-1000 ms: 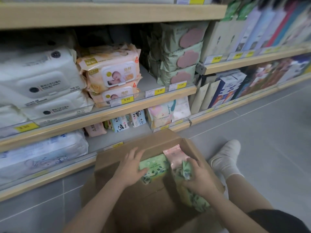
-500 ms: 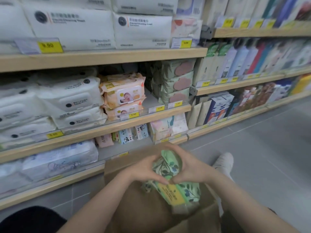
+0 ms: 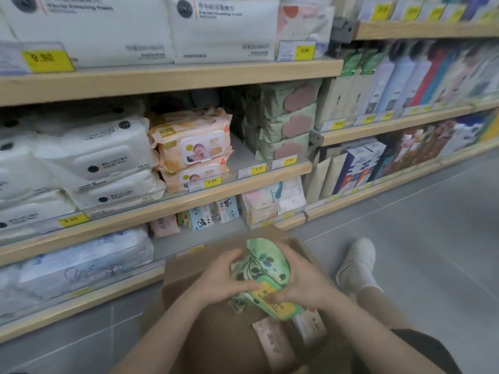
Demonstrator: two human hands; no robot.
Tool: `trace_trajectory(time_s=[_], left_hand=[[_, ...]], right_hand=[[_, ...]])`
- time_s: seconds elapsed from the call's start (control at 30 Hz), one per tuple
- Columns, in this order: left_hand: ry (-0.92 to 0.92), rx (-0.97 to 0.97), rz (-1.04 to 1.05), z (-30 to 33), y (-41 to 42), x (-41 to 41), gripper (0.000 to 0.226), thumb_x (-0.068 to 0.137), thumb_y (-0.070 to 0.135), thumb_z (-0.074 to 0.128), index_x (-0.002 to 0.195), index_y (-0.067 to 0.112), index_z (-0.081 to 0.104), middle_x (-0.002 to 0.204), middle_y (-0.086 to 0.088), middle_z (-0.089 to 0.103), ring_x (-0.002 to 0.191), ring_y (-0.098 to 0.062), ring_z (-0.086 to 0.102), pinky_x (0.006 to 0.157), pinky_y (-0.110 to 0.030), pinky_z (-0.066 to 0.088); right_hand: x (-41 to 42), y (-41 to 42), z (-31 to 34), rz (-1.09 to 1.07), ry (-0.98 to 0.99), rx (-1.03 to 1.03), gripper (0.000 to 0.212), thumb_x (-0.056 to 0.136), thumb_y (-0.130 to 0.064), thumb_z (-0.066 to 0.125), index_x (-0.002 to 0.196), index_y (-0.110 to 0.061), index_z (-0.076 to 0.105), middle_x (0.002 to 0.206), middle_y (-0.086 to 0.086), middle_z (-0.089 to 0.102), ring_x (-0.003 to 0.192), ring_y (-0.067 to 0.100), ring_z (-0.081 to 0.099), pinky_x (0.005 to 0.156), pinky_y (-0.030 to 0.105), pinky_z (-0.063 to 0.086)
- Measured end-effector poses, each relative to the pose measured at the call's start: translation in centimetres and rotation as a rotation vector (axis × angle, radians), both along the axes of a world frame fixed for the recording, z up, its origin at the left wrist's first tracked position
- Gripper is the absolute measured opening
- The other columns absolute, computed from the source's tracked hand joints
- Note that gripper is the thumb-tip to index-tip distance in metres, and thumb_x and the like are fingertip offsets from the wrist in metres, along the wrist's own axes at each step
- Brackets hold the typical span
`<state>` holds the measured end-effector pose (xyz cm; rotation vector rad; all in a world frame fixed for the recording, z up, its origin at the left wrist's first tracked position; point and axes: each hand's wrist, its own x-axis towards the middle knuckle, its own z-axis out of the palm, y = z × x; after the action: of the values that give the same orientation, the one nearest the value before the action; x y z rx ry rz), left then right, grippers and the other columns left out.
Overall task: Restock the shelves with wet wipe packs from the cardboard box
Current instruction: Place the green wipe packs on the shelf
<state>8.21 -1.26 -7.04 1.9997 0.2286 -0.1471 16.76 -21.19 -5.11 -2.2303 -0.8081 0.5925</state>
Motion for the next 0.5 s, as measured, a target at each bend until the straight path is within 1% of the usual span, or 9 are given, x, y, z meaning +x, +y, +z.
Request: trace_trajectory(time_s=[0.03, 0.1, 0.17, 0.23, 0.3, 0.33, 0.4, 0.43, 0.5], left_hand=[[-0.004, 0.071, 0.005, -0.9, 0.0, 0.4, 0.076, 0.060, 0.055, 0.080, 0.125, 0.032, 0.050, 0.122, 0.019, 0.053, 0.108, 0.000, 0.056, 0.093, -0.026, 0.049], [-0.008, 0.154, 0.028, -3.0, 0.1, 1.2, 0.067, 0.069, 0.052, 0.075, 0.128, 0.033, 0.049, 0.121, 0.020, 0.048, 0.109, 0.001, 0.052, 0.089, -0.021, 0.046], [0.004, 0.212, 0.037, -5.9, 0.3, 1.9, 0.060, 0.075, 0.044, 0.073, 0.128, 0.028, 0.050, 0.120, 0.016, 0.049, 0.111, -0.002, 0.051, 0.090, -0.016, 0.040], [0.038, 0.278, 0.012, -9.5, 0.4, 2.5, 0.058, 0.077, 0.038, 0.073, 0.129, 0.023, 0.050, 0.121, 0.011, 0.049, 0.117, -0.006, 0.048, 0.092, -0.014, 0.034], [0.107, 0.319, 0.001, -12.7, 0.3, 3.3, 0.062, 0.081, 0.035, 0.070, 0.135, 0.021, 0.045, 0.130, 0.005, 0.045, 0.125, -0.012, 0.043, 0.099, -0.017, 0.032], [0.133, 0.350, 0.006, -14.2, 0.2, 3.7, 0.065, 0.082, 0.034, 0.068, 0.139, 0.021, 0.041, 0.137, 0.002, 0.041, 0.130, -0.014, 0.038, 0.105, -0.021, 0.030], [0.194, 0.437, 0.000, -16.7, -0.2, 4.9, 0.074, 0.082, 0.034, 0.067, 0.144, 0.020, 0.031, 0.147, -0.001, 0.032, 0.137, -0.018, 0.028, 0.111, -0.027, 0.023], [0.231, 0.504, -0.022, -17.6, -0.5, 5.5, 0.079, 0.080, 0.036, 0.067, 0.146, 0.020, 0.026, 0.149, -0.002, 0.028, 0.138, -0.020, 0.025, 0.112, -0.029, 0.021], [0.285, 0.707, -0.067, -18.8, -1.5, 6.5, 0.089, 0.076, 0.041, 0.067, 0.148, 0.020, 0.019, 0.146, -0.004, 0.029, 0.134, -0.023, 0.025, 0.109, -0.036, 0.025]], right_hand=[[0.6, -0.6, -0.9, -0.042, -0.025, -0.035, 0.106, 0.042, -0.046, 0.082, 0.132, -0.051, 0.027, 0.120, -0.019, 0.053, 0.107, 0.005, 0.056, 0.091, 0.036, 0.050], [2.1, -1.9, -2.9, -0.131, -0.013, -0.094, 0.109, 0.041, -0.052, 0.080, 0.134, -0.050, 0.023, 0.121, -0.016, 0.054, 0.107, 0.010, 0.057, 0.089, 0.036, 0.050], [3.8, -3.0, -4.9, -0.210, 0.021, -0.124, 0.116, 0.039, -0.055, 0.079, 0.137, -0.051, 0.017, 0.124, -0.014, 0.054, 0.109, 0.011, 0.057, 0.091, 0.035, 0.050], [5.4, -3.8, -6.6, -0.254, 0.047, -0.149, 0.118, 0.040, -0.056, 0.080, 0.139, -0.048, 0.016, 0.126, -0.013, 0.053, 0.114, 0.009, 0.055, 0.094, 0.029, 0.046], [6.5, -4.1, -7.6, -0.267, 0.088, -0.177, 0.119, 0.043, -0.054, 0.080, 0.142, -0.044, 0.015, 0.129, -0.012, 0.052, 0.116, 0.009, 0.053, 0.094, 0.023, 0.043], [6.9, -4.0, -8.1, -0.262, 0.097, -0.198, 0.120, 0.044, -0.055, 0.079, 0.143, -0.044, 0.013, 0.130, -0.011, 0.053, 0.115, 0.010, 0.053, 0.094, 0.024, 0.043], [7.5, -3.7, -8.9, -0.248, 0.083, -0.254, 0.119, 0.044, -0.059, 0.075, 0.143, -0.045, 0.010, 0.125, -0.008, 0.056, 0.110, 0.015, 0.056, 0.091, 0.032, 0.047], [7.6, -3.4, -9.2, -0.244, 0.068, -0.271, 0.117, 0.045, -0.061, 0.074, 0.142, -0.045, 0.010, 0.123, -0.007, 0.058, 0.107, 0.018, 0.058, 0.089, 0.036, 0.049], [7.6, -3.0, -9.6, -0.273, 0.040, -0.287, 0.112, 0.046, -0.060, 0.073, 0.140, -0.043, 0.014, 0.120, -0.005, 0.059, 0.105, 0.021, 0.059, 0.086, 0.039, 0.050]])
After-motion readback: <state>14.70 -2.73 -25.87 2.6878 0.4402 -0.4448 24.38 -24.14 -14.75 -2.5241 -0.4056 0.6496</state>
